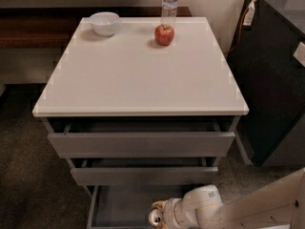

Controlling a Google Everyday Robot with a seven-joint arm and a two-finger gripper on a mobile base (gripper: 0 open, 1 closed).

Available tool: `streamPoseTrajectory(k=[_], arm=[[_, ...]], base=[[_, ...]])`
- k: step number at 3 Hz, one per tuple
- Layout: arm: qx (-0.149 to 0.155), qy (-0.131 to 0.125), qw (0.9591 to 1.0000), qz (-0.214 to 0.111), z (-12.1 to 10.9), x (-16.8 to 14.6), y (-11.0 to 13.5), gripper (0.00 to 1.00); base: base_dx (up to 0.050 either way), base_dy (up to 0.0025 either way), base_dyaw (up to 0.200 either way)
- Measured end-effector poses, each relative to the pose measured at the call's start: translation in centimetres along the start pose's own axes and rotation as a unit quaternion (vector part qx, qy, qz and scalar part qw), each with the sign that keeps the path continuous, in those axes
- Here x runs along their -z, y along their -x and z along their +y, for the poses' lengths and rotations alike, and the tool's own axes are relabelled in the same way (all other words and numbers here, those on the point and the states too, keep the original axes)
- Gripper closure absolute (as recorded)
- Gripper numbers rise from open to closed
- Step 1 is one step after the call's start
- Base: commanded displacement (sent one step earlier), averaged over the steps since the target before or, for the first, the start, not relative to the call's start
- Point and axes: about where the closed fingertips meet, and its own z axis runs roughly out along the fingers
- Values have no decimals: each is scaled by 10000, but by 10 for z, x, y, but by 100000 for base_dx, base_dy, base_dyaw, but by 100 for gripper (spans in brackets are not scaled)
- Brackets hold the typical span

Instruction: Pick coke can from bottom drawer and place on counter

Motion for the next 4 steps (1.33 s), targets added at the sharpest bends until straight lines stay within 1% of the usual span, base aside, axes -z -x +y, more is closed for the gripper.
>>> streamPoseTrajectory(k=[1,2,3,4], arm=[[218,81,9991,359,2,15,2,100],[458,131,9959,775,3,33,2,100],[577,156,9932,996,2,43,0,100],[750,76,9928,928,-1,50,5,100]], base=[[0,0,0],[0,0,0],[0,0,0],[0,0,0]])
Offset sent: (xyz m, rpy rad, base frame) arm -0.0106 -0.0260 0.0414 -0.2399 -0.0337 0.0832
